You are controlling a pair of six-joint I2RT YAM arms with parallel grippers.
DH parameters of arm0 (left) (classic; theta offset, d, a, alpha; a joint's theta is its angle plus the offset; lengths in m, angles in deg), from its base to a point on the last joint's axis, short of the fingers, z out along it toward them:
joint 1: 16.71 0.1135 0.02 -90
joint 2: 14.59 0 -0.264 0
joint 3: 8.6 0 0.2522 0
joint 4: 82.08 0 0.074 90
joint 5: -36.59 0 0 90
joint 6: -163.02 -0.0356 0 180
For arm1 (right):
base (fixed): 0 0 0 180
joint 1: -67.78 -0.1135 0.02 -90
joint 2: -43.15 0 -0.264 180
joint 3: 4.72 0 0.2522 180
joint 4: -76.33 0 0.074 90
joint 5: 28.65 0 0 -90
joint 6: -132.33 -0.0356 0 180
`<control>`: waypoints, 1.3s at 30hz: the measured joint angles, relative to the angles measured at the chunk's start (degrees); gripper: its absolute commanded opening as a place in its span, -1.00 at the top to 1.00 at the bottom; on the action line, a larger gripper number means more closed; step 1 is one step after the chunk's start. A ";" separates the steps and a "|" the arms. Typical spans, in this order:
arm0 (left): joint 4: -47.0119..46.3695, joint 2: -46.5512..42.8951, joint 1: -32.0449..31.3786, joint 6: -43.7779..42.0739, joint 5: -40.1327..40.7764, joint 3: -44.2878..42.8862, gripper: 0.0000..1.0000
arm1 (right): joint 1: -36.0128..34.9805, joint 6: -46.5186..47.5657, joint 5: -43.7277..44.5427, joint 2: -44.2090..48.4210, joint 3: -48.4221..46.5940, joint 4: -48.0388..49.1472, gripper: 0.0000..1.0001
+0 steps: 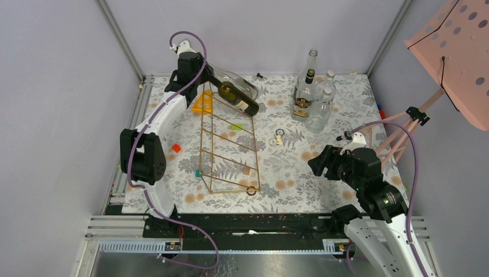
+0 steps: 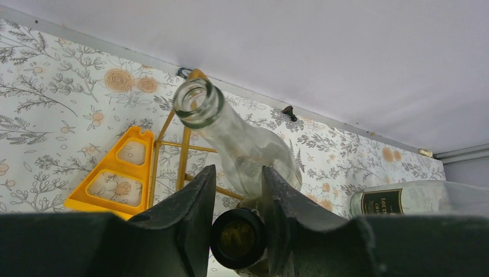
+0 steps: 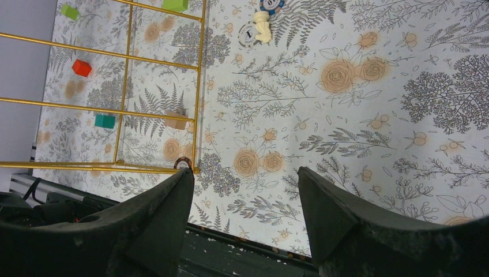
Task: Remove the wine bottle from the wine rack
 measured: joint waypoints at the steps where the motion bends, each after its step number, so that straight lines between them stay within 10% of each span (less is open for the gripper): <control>1: 0.00 0.00 -0.24 -0.20 0.11 -0.20 0.46 | 0.00 -0.02 0.00 0.02 0.04 0.00 -0.47; 29: 0.90 2.82 -7.78 -6.56 4.37 -5.25 -0.01 | 0.00 0.00 0.07 0.09 0.13 0.00 -0.47; 39: 1.18 3.50 -7.85 -6.36 4.31 -5.27 0.19 | 0.00 0.02 0.13 0.09 0.20 -0.02 -0.48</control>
